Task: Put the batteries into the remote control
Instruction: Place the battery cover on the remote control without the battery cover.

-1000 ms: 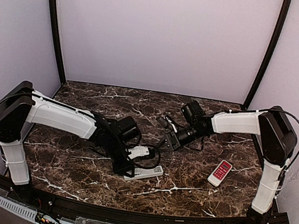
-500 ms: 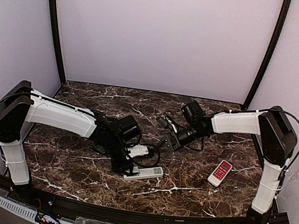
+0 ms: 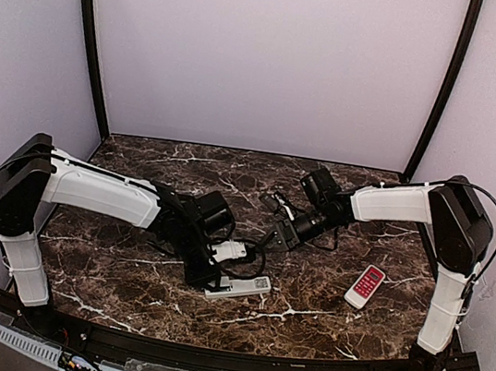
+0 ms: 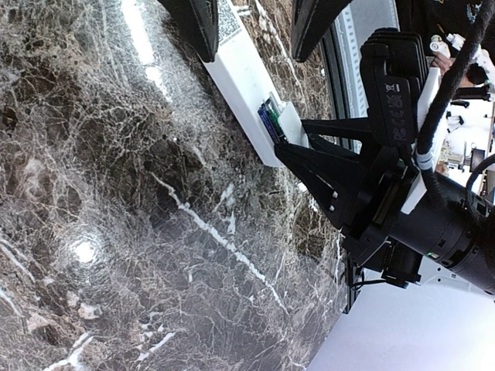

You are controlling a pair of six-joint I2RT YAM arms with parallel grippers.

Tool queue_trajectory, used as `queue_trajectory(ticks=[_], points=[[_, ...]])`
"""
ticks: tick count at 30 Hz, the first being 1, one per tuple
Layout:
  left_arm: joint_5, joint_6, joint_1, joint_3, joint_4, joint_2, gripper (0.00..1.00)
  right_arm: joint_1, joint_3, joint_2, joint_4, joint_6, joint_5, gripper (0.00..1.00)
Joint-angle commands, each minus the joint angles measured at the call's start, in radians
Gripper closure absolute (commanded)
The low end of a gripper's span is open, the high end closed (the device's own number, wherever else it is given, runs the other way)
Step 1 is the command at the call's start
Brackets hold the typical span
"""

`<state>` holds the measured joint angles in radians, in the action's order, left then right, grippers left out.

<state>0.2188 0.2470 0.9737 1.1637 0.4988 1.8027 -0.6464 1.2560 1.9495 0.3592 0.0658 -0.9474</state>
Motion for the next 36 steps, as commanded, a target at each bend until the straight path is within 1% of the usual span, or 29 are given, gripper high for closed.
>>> queue_trajectory(ticks=[1, 8, 17, 31, 36], points=[[-0.010, 0.030, 0.006, 0.036, 0.029, 0.005, 0.80, -0.007, -0.010, -0.019, 0.001, -0.004, -0.021, 0.68], [0.019, 0.036, 0.007, 0.039, 0.036, 0.016, 0.78, -0.008, -0.010, -0.019, 0.003, -0.003, -0.028, 0.68], [0.011, 0.036, 0.008, 0.044, 0.032, 0.031, 0.78, -0.008, -0.009, -0.012, 0.007, -0.004, -0.034, 0.68], [0.024, 0.047, 0.015, 0.049, 0.043, 0.045, 0.68, -0.009, -0.009, -0.009, 0.009, -0.009, -0.025, 0.68], [0.016, 0.048, 0.016, 0.051, 0.043, 0.048, 0.68, -0.009, -0.009, -0.009, 0.009, -0.009, -0.024, 0.68]])
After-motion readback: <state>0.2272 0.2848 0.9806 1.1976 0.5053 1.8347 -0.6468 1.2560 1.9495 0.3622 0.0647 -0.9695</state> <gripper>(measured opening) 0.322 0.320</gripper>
